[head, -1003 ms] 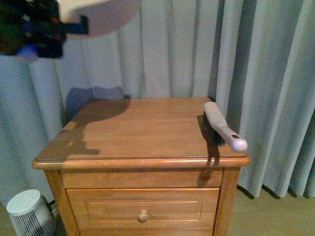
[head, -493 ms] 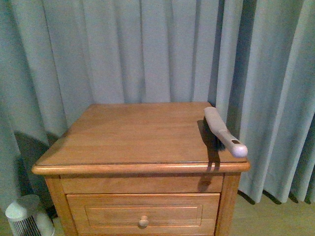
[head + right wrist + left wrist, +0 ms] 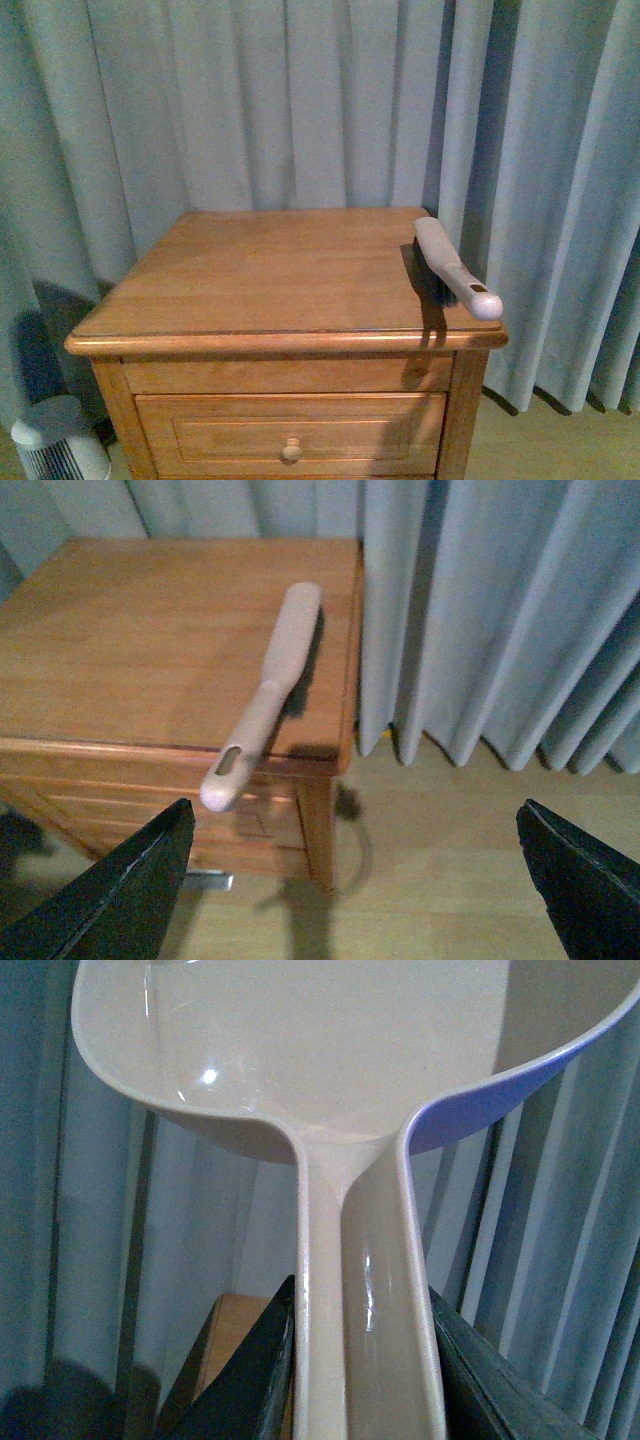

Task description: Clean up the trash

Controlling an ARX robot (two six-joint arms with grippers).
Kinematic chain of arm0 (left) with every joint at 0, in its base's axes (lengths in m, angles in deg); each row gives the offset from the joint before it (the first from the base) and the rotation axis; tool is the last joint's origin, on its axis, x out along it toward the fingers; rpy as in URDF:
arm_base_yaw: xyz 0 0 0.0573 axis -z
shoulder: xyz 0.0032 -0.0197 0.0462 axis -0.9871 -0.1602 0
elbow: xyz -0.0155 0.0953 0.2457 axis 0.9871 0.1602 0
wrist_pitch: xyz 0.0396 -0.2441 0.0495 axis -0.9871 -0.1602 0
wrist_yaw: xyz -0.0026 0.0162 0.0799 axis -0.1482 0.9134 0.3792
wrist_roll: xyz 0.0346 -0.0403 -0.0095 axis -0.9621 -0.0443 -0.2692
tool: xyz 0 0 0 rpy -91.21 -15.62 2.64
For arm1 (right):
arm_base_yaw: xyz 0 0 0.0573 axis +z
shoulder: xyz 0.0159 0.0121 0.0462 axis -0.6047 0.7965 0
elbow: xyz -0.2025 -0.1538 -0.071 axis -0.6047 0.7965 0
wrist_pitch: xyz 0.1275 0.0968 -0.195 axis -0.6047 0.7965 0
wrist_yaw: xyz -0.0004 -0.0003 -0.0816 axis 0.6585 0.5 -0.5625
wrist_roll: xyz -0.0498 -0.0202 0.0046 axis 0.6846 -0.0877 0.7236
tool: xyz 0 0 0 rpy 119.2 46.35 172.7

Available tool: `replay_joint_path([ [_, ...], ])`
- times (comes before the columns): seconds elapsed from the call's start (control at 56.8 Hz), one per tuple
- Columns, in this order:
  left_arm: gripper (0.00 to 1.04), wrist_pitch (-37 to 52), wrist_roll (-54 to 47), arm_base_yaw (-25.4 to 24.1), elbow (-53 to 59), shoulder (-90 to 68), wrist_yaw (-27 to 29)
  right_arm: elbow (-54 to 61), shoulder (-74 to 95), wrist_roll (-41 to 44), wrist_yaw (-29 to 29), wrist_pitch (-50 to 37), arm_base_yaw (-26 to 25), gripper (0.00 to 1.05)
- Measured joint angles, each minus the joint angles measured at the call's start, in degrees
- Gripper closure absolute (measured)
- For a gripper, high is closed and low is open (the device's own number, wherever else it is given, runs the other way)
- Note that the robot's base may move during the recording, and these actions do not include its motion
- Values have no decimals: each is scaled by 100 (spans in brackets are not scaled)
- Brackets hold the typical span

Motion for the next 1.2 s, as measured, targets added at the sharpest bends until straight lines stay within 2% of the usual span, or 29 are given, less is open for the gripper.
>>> replay_joint_path([
  [0.141, 76, 0, 0, 0, 0, 0, 0, -1399, 1655, -365, 61, 828, 175, 7],
  [0.246, 76, 0, 0, 0, 0, 0, 2, -2542, 2970, -796, -127, 1394, 223, 7],
  [0.387, 76, 0, 0, 0, 0, 2, 0, -3469, 4127, -1239, -125, 1692, 299, 7],
  [0.827, 76, 0, 2, 0, 0, 2, 0, -4503, 5233, -1921, -136, 2157, 487, 7],
  [1.021, 76, 0, 0, 0, 0, 2, 0, -4610, 5340, -1989, -85, 2345, 522, 33],
  [1.126, 76, 0, 0, 0, 0, 2, 0, -4610, 5366, -2004, -66, 2378, 522, 48],
  [1.144, 76, 0, 0, 0, 0, 2, 0, -4610, 5372, -2009, -61, 2385, 522, 54],
  [1.197, 76, 0, 0, 0, 0, 2, 0, -4610, 5377, -2020, -61, 2387, 516, 61],
])
